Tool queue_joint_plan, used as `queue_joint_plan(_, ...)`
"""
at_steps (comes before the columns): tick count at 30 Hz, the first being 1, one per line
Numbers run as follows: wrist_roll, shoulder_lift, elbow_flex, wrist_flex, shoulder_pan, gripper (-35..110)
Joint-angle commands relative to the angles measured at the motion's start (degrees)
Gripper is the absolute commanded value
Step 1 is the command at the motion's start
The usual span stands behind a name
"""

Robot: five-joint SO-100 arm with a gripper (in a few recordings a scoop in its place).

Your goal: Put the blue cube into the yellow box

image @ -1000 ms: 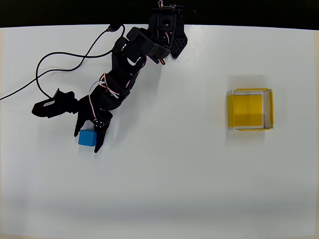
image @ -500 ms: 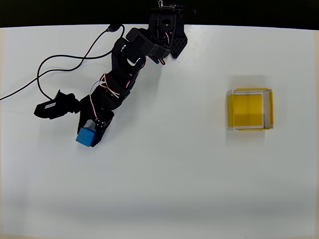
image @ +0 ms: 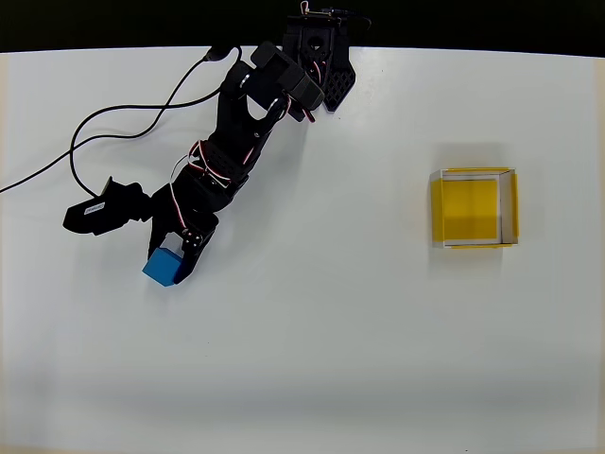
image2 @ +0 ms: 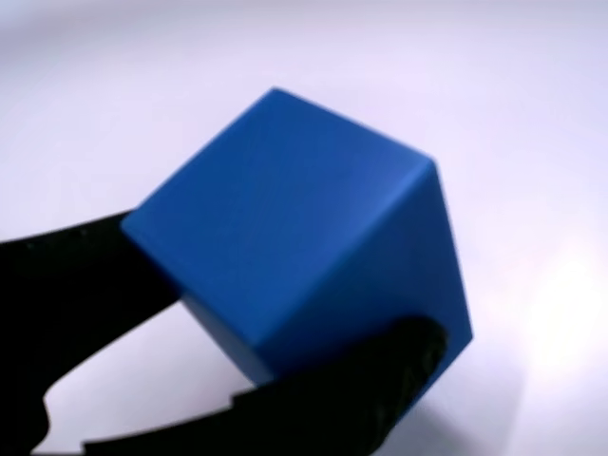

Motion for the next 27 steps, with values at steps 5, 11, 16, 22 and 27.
queue_joint_plan(5,0.26,28.13,7.03,1.58,-11.25,19)
queue_joint_plan(11,0.53,42.28,13.01,2.11,-24.61,19)
queue_joint_plan(16,0.00,50.54,17.05,2.37,-37.53,19)
queue_joint_plan(22,-0.62,54.14,20.21,0.53,-52.38,19)
queue_joint_plan(27,-0.18,55.99,21.09,2.20,-63.54,19)
